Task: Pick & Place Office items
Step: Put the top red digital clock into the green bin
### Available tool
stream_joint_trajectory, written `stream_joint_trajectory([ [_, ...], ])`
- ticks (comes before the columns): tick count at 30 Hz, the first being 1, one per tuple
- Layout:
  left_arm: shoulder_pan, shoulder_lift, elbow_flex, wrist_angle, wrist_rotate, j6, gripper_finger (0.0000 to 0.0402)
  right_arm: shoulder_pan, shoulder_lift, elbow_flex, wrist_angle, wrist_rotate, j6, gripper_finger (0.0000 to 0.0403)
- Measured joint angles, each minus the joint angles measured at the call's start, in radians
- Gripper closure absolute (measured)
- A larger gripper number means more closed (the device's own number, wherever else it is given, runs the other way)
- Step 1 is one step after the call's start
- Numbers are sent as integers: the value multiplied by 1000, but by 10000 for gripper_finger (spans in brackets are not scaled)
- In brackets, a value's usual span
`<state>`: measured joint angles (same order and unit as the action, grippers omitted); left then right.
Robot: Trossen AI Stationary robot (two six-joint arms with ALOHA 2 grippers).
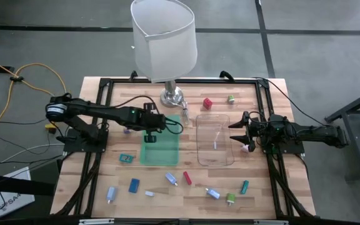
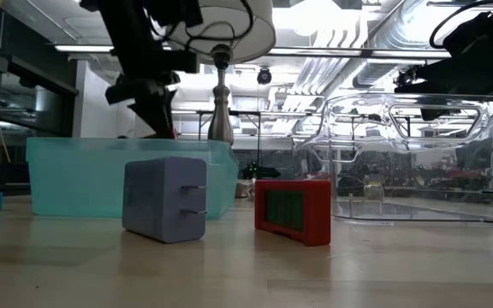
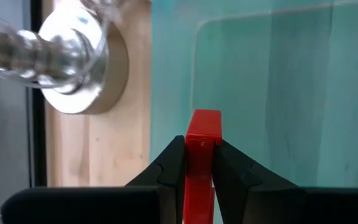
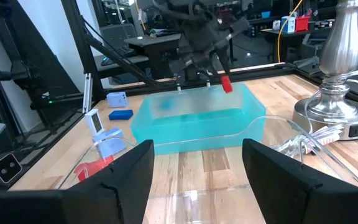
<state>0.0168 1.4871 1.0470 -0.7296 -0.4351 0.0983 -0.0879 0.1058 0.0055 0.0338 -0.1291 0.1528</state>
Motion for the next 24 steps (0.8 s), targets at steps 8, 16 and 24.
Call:
stream_joint_trajectory([
  [8, 39, 91, 0, 1, 63, -62, 350, 0, 0, 0, 0, 0, 0, 171],
  [16, 68, 131, -1, 12, 68, -75, 344, 0, 0, 0, 0, 0, 0, 171],
  [24, 88, 135, -1, 24, 98, -74, 322, 0, 0, 0, 2, 0, 0, 171],
])
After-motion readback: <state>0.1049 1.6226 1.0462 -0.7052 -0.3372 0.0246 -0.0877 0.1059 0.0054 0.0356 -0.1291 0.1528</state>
